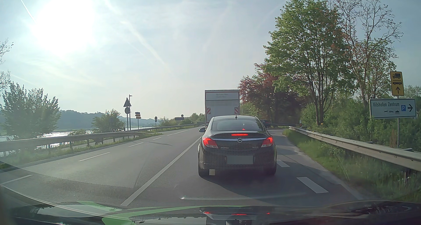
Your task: Follow the waypoints while adhering to traffic rules and regulations
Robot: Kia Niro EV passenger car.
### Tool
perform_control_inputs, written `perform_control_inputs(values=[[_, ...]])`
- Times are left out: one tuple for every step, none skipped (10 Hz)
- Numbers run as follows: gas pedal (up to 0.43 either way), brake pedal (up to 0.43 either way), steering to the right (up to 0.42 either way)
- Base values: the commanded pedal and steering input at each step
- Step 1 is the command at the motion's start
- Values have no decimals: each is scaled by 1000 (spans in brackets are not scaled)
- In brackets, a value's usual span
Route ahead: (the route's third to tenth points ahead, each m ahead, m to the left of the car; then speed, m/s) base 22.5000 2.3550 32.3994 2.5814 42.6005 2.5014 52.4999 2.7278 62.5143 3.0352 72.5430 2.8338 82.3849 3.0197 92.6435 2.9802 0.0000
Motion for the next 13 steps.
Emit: perform_control_inputs(values=[[0,274,4],[0,274,4],[0,274,4],[0,274,4],[0,274,4],[0,274,4],[0,274,4],[0,274,4],[0,274,4],[0,274,4],[0,280,4],[0,274,4],[0,274,4]])
